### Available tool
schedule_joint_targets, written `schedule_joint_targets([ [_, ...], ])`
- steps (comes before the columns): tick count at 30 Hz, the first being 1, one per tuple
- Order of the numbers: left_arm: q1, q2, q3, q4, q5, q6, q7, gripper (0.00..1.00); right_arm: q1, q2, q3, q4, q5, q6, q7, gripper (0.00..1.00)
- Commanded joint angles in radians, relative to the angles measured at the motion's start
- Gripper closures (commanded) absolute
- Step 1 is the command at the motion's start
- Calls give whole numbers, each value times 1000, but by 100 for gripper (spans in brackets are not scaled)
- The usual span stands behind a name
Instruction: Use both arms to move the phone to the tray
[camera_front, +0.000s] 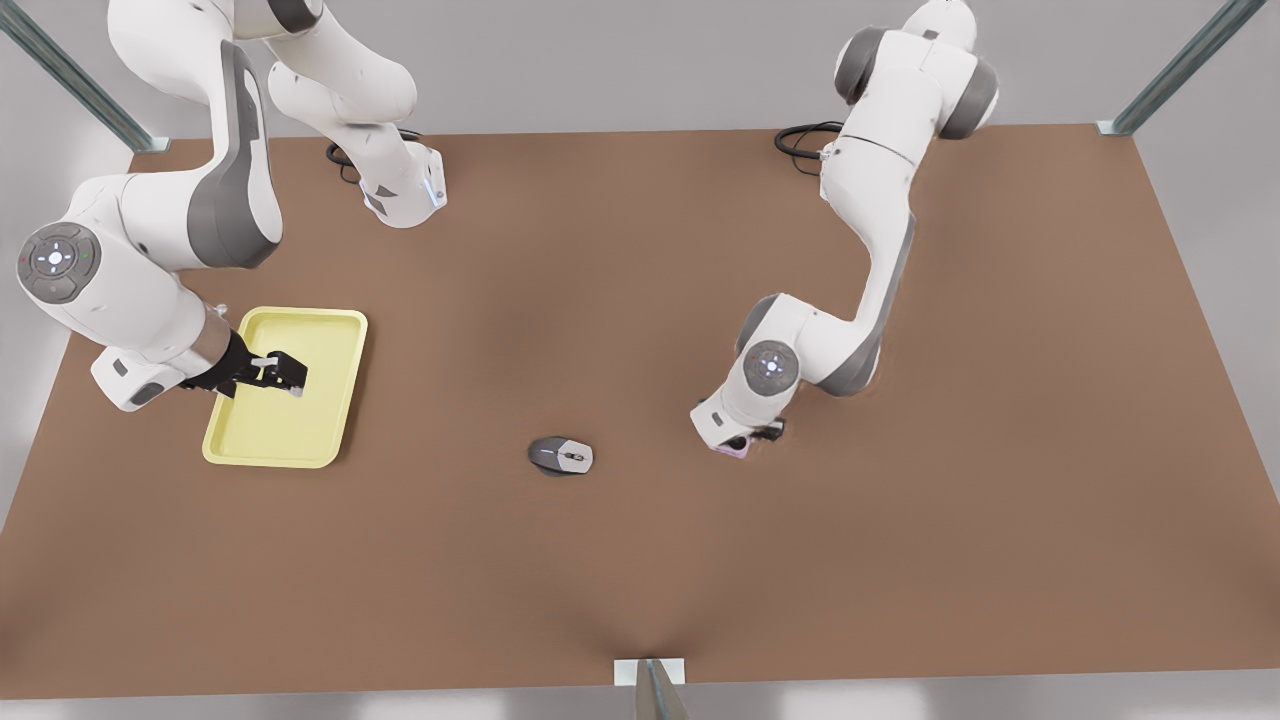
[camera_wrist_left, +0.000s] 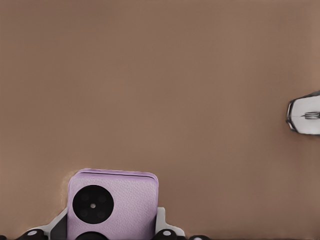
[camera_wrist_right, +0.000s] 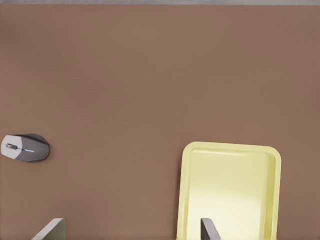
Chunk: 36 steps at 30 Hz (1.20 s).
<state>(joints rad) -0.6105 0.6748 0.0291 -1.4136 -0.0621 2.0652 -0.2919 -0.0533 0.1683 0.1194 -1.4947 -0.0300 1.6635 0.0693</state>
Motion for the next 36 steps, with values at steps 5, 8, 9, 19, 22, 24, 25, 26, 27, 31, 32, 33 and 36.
schedule_joint_targets([
  [5, -202, 250, 0, 370, -77, -114, -1231, 31, 1, -1, 0, 1, 2, 1, 0, 0],
  [8, -278, 341, 2, 449, -160, -80, -1261, 31, 0, 0, 0, -1, 1, 1, 0, 0],
  [9, -290, 354, 0, 450, -168, -50, -1259, 31, -2, 0, 0, -1, 1, 1, 0, 0],
  [19, -365, 422, -51, 486, -202, 147, -1256, 0, 7, 0, 0, 1, 2, 1, 1, 0],
  [22, -364, 402, -54, 478, -202, 147, -1253, 0, 9, 0, 2, 1, 2, 2, 3, 0],
  [24, -210, 192, -44, 375, -196, -132, -1000, 1, 12, 0, 8, 1, 5, 15, 37, 0],
  [25, -68, 57, -44, 337, -197, -406, -761, 1, 12, 2, 12, 1, 5, 15, 67, 0],
  [26, 115, -52, -38, 337, -185, -675, -474, 1, 32, 2, 28, 1, 4, 16, 113, 0],
  [27, 279, -119, -38, 340, -134, -810, -264, 1, 55, 22, 28, 2, 8, 16, 158, 0],
  [31, 503, -389, -40, 49, 151, -674, 410, 1, 113, 65, 71, 2, 13, 80, 259, 0],
  [32, 497, -426, -40, 5, 157, -672, 408, 0, 113, 86, 108, 8, 12, 104, 314, 0],
  [33, 497, -436, -38, 10, 156, -711, 407, 0, 115, 114, 124, 25, 12, 104, 354, 0],
  [36, 497, -408, -40, 53, 157, -838, 408, 0, 202, 177, 132, 62, 7, 150, 478, 0],
])
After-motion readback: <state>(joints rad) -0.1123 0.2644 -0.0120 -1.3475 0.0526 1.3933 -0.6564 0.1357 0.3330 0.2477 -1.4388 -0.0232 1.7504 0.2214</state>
